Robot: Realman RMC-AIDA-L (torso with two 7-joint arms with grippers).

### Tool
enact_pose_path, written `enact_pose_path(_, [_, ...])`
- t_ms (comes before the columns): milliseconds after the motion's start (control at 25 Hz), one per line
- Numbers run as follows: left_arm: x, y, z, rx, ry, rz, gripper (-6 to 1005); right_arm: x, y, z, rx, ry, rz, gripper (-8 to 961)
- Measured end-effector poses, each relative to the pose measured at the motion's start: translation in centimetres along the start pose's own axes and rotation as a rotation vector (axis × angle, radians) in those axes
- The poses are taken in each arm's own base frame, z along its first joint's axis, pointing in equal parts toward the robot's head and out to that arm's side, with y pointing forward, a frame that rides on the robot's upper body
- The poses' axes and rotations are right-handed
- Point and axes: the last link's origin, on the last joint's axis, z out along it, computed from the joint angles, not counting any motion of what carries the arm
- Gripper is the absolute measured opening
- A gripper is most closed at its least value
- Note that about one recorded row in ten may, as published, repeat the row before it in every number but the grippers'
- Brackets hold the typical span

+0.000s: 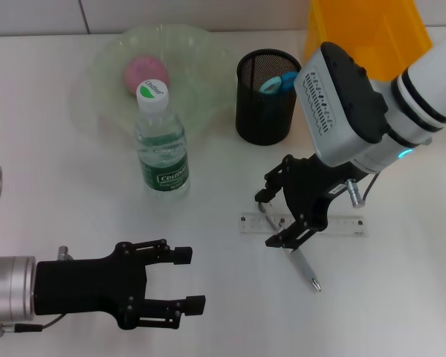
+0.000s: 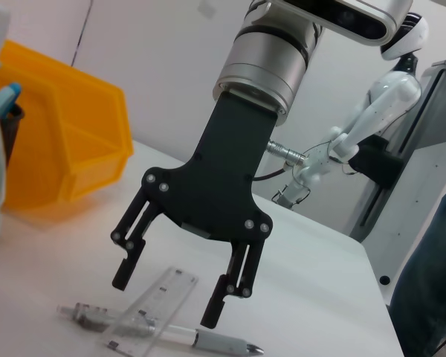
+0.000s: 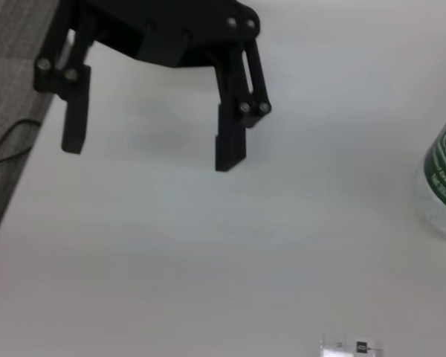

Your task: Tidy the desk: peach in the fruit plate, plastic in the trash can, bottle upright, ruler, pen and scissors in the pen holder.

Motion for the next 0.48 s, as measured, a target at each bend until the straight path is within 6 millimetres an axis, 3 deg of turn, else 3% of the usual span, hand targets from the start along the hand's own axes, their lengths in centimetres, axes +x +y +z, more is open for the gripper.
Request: enact_pose_path(480, [-0.3,0.0,-0.3,0.012,-0.001,-0.012,844,-0.1,-0.4,2.1,0.017,-0.007,-0.004,733])
